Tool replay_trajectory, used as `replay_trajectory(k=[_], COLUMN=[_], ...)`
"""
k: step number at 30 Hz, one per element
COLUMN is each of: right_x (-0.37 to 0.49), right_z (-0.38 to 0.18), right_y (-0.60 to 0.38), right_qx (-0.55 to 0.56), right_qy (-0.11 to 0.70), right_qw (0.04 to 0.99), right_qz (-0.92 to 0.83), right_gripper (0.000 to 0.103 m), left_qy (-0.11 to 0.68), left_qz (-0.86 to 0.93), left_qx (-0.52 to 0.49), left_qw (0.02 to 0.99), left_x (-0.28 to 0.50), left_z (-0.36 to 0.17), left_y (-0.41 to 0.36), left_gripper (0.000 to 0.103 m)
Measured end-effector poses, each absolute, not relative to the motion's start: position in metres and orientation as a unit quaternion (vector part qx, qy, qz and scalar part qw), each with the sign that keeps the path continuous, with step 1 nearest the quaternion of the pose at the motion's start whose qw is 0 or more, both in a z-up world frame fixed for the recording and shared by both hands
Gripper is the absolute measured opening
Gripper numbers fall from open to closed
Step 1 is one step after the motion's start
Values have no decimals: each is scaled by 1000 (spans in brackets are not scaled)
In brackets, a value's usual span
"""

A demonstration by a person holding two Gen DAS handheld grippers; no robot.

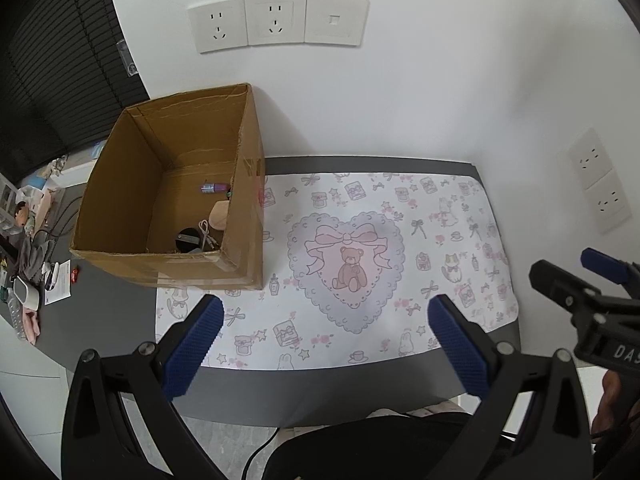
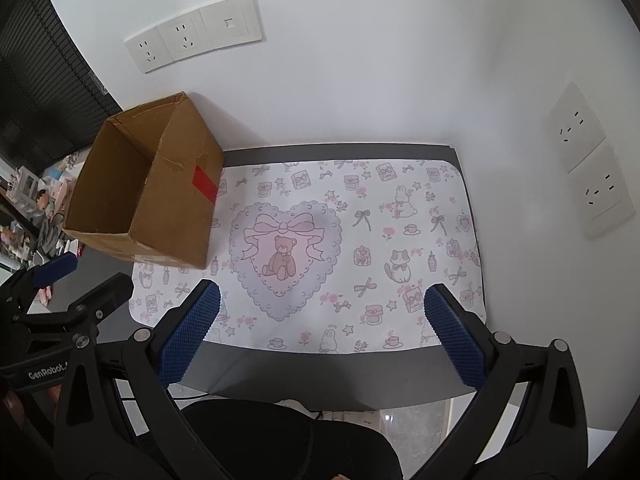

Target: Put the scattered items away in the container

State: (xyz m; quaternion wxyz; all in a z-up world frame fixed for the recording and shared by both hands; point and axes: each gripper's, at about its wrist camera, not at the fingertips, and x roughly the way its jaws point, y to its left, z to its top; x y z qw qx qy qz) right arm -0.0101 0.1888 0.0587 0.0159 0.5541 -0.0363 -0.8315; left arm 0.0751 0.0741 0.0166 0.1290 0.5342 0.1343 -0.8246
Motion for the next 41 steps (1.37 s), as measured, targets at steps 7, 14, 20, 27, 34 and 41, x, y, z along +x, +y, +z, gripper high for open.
replay_trajectory(k=[7, 14, 20, 27, 34, 41], right_x=[-9, -9, -10, -11, -13, -14], right_z=[54, 48, 46, 51, 54, 54], right_y=[182, 180, 177, 174, 169, 168], right_qx=[558, 562, 565, 559, 557, 558], right_qy=[-32, -33, -27, -44, -43, -42], right_qw=[27, 31, 33, 52, 56, 56], right_qz=[-829, -826, -824, -826, -828, -827], right_gripper=[103, 103, 103, 103, 103, 103], left_qy=[138, 134, 124, 125, 131, 134], left_qz=[-829, -827, -829, -828, -826, -826], left_qx=[525, 530, 529, 528, 529, 529], left_qw=[137, 130, 134, 140, 144, 139], left_x=[82, 81, 82, 83, 85, 84], left_z=[22, 20, 21, 19, 19, 18], left_y=[70, 70, 71, 67, 62, 61], left_gripper=[102, 102, 102, 102, 102, 102])
